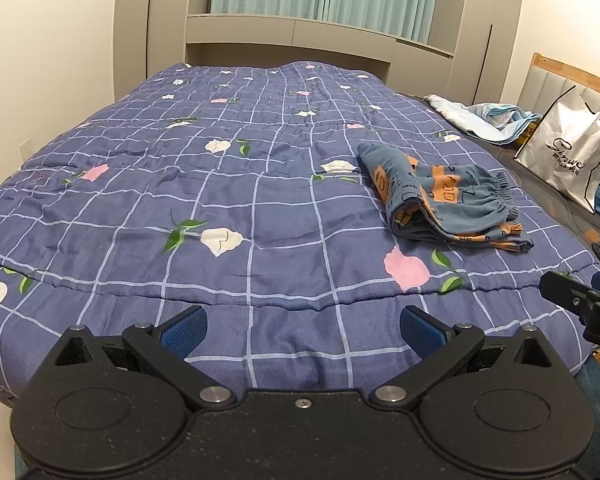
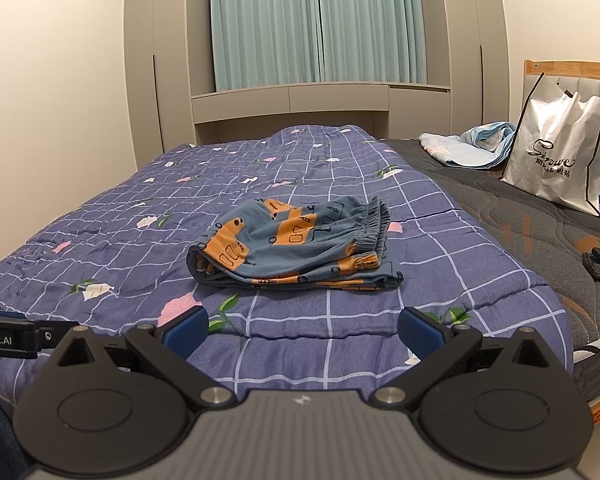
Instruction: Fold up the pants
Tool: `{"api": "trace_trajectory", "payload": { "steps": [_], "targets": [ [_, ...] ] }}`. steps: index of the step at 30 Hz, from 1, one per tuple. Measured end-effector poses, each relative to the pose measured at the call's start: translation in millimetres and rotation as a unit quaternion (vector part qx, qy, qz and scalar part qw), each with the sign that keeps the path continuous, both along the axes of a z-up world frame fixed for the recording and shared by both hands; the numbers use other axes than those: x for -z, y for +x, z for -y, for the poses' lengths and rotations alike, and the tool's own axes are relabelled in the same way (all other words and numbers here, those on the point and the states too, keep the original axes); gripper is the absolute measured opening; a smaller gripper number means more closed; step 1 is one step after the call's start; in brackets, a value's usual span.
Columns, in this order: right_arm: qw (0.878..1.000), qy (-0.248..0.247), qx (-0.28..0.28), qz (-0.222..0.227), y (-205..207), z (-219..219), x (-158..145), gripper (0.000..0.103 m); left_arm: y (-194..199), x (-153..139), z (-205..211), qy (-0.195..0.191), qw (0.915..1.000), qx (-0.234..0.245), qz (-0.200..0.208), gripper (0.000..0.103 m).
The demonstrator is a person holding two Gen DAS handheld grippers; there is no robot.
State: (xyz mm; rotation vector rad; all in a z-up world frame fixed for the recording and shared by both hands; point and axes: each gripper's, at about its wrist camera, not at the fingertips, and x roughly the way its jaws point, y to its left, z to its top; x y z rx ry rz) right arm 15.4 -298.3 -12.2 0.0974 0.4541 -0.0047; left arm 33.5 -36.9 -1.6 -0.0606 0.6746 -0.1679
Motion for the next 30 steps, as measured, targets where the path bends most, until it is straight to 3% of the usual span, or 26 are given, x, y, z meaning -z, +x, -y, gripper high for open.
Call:
{"api": "trace_trajectory", "payload": {
  "steps": [30],
  "targets": [
    [1.0, 0.0, 0.0, 0.0, 0.0, -0.9, 0.1, 0.103, 0.1, 0.0, -0.4, -0.001, 1.0, -0.004, -0.004, 0.102]
  ]
}}
